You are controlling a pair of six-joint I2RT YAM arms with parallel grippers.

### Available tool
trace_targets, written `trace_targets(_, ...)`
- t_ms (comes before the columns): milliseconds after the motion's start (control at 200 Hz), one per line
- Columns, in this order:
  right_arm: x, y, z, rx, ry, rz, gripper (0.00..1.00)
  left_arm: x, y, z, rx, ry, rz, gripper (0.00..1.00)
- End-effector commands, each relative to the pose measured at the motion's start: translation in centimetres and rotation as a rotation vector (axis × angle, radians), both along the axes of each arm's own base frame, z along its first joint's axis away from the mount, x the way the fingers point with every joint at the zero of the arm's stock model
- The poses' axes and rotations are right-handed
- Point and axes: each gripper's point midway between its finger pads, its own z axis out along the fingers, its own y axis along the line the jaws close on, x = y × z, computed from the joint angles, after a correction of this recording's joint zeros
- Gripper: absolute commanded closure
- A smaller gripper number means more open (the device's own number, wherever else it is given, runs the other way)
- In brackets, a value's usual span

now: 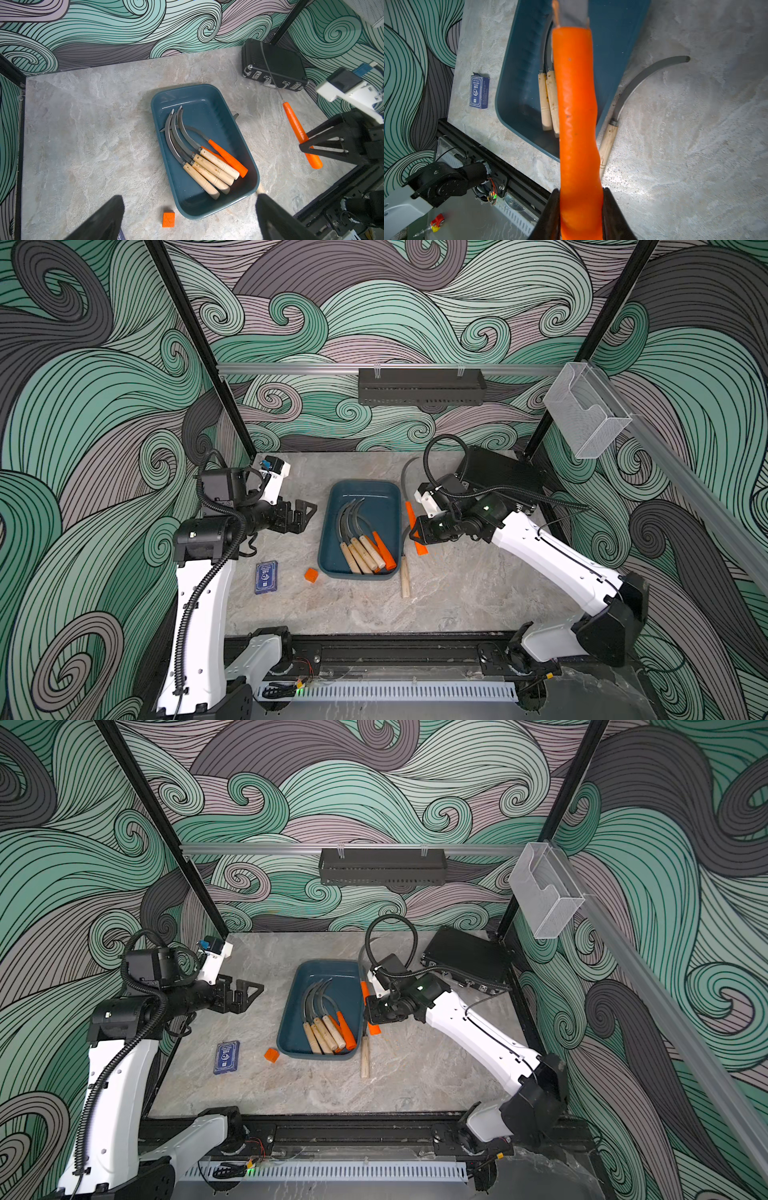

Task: Put small sickles into storage boxes
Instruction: Place the sickle in the storage box.

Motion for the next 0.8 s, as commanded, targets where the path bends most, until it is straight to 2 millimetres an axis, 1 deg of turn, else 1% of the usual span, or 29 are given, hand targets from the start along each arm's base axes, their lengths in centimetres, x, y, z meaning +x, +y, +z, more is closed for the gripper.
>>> trace_targets(0, -0.3, 2.7, 0.2, 0.042, 0.021, 0.037, 1.0, 0.4, 0.2, 0.5, 0.0, -0.016, 0.016, 0.01)
trace_targets(95, -0.5, 4.7, -0.3, 0.054, 0.038, 0.062, 1.0, 0.2, 0.2, 0.5, 0.002, -0.017, 0.017, 0.01)
trace_targets(225, -0.6, 7.1, -1.4, 0.048, 0.066, 0.092, 1.0, 0.0, 0.2, 0.6, 0.004, -0.021, 0.017, 0.01)
trace_targets(300, -0.6, 8.5, -2.2, 0.056, 0.093, 0.109, 1.0, 0.0, 0.1, 0.8, 0.001, -0.024, 0.016, 0.01)
trace_targets(430, -0.4, 10.4, -4.2, 0.043, 0.146, 0.119, 1.0, -0.2, -0.1, 1.0, -0.015, -0.024, 0.012, 0.01)
trace_targets(605, -0.3, 11.9, -6.6, 0.015, 0.192, 0.126, 1.0, -0.4, -0.2, 1.2, -0.016, -0.029, 0.009, 0.01)
trace_targets(796, 0.0, 12.5, -9.1, -0.029, 0.233, 0.12, 1.0, -0.6, -0.2, 1.2, -0.016, -0.028, 0.004, 0.01)
